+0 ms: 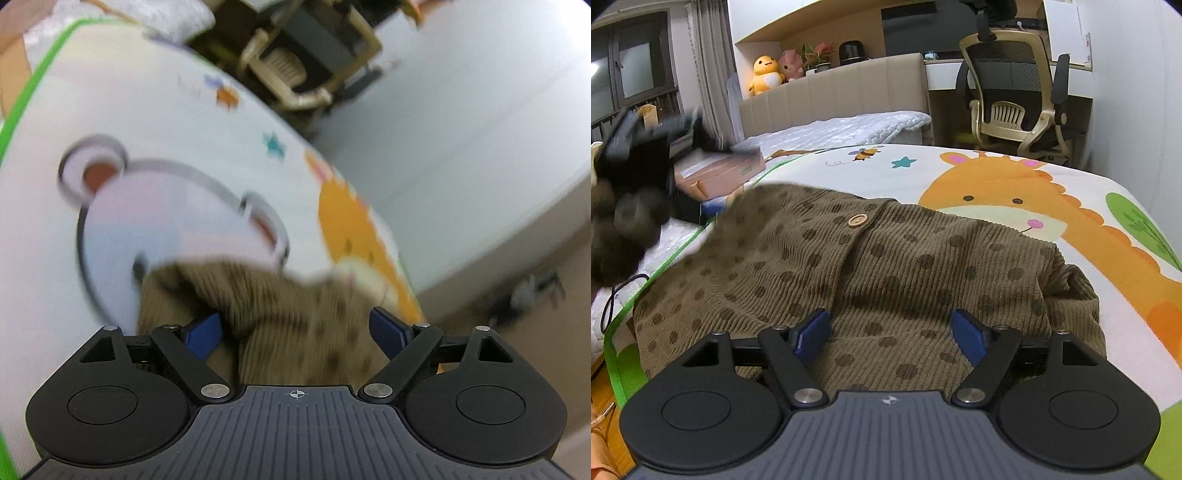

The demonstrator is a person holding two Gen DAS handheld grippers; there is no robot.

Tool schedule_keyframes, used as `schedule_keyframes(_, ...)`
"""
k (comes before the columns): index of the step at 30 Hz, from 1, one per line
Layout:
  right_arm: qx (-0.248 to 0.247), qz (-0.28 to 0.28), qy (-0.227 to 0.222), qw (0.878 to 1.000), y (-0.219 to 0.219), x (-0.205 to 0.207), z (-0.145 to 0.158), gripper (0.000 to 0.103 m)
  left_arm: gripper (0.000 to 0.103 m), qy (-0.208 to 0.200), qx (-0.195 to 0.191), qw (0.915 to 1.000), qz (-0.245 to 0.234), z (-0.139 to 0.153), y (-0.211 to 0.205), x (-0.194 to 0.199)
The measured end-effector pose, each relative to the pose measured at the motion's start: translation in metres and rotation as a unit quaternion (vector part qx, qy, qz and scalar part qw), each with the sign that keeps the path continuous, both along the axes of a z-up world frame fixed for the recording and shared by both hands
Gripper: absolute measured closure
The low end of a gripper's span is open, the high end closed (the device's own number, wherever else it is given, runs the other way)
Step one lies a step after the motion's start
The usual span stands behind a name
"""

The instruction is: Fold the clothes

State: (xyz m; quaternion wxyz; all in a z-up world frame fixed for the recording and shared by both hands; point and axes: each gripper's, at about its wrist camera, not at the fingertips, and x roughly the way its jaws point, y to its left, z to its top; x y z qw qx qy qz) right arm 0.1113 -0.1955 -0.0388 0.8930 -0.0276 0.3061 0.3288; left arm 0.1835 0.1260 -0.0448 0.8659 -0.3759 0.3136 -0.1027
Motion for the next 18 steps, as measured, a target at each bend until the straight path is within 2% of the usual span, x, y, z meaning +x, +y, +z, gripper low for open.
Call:
schedule_keyframes(2, 0.0, -0.001, 0.001, 1.0, 0.0, 0.0, 0.0, 0.028, 0.014, -0.026, -0.01, 0.9995, 0.017, 0.015, 0.007, 0.005)
schedule_keyframes(4, 0.001, -0.002, 0.001, 1.0, 0.0, 0.0, 0.0, 0.027, 0.013, -0.038, 0.0, 0.9991, 0.017, 0.025, 0.007, 0.005)
schedule_keyframes(7, 0.005, -0.006, 0.0, 1.0, -0.003, -0.002, 0.004, 0.027, 0.011, -0.037, 0.061, 0.9974, 0.0, 0.028, -0.009, -0.004)
schedule_keyframes(9, 0.023, -0.005, -0.011, 1.0, -0.012, -0.006, 0.018, 0.025, 0.011, -0.031, 0.106, 0.9938, -0.013, 0.026, -0.021, -0.016)
schedule_keyframes(11, 0.028, -0.006, -0.036, 0.999, -0.017, -0.004, 0.036, 0.023, 0.011, -0.029, 0.127, 0.9912, -0.025, 0.025, -0.024, -0.031)
schedule_keyframes(14, 0.013, -0.006, -0.071, 0.997, -0.014, 0.007, 0.057, 0.021, 0.01, -0.053, 0.158, 0.9854, -0.035, 0.041, -0.024, -0.049)
schedule_keyframes(16, 0.0, 0.0, -0.063, 0.998, -0.006, 0.022, 0.056, 0.02, 0.01, -0.077, 0.169, 0.9823, -0.028, 0.052, -0.025, -0.054)
schedule_keyframes(18, -0.019, -0.001, -0.028, 0.999, 0.002, 0.037, 0.042, 0.02, 0.01, -0.1, 0.161, 0.9814, -0.033, 0.061, -0.03, -0.053)
